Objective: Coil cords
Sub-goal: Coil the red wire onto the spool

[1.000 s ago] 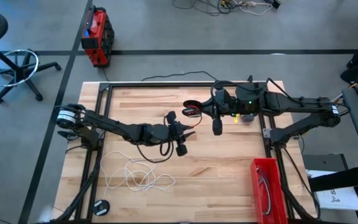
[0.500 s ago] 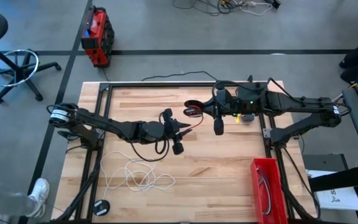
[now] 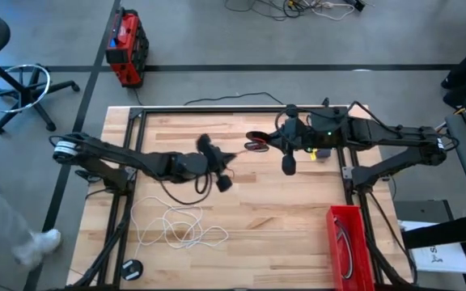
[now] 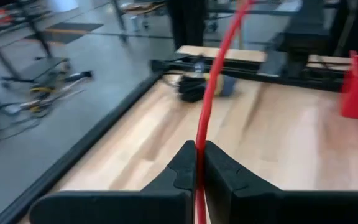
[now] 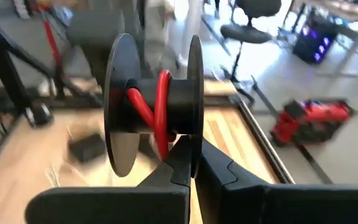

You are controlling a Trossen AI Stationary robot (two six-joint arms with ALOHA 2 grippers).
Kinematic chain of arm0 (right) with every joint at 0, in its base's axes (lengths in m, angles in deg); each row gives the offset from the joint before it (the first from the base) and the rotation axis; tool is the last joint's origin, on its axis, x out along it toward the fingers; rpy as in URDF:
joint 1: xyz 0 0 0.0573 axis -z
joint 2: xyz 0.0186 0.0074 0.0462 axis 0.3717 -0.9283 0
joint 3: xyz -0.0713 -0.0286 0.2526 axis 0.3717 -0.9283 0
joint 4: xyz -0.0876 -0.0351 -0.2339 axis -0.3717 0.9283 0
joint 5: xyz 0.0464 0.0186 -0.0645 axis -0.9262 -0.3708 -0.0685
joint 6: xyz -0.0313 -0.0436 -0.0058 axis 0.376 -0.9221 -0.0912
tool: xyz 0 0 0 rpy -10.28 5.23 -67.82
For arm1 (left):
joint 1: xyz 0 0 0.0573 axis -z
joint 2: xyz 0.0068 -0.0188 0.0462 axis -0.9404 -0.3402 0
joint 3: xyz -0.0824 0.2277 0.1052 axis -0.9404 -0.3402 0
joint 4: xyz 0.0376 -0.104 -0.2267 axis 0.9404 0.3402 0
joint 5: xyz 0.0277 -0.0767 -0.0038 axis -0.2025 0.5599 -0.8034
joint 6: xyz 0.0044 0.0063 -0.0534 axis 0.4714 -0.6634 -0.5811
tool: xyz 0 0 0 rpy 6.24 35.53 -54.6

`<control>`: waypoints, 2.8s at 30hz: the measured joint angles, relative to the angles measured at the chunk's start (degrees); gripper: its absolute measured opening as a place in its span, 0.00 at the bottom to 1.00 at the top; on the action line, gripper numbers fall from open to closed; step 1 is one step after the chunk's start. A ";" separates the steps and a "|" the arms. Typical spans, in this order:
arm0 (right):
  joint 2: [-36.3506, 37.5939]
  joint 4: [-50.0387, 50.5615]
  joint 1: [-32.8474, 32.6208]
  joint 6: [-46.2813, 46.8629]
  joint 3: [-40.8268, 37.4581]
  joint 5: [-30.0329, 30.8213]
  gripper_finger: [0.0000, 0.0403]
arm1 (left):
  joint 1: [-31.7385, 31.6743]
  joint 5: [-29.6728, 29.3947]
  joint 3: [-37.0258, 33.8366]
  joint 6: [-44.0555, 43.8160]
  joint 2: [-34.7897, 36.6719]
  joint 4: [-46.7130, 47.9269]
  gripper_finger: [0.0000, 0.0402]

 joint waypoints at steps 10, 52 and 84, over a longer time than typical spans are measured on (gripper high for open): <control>-3.88 12.45 -0.66 -2.96 -1.33 14.29 0.00 | -0.08 -2.98 -0.02 -3.07 16.34 7.63 0.00; -17.50 -0.68 -0.59 4.64 8.50 9.13 0.00 | -0.15 6.98 0.07 -8.22 -1.25 -11.26 0.02; -9.35 19.47 -6.46 -7.07 7.98 1.93 0.00 | 0.03 7.83 0.27 2.73 2.34 -6.93 0.00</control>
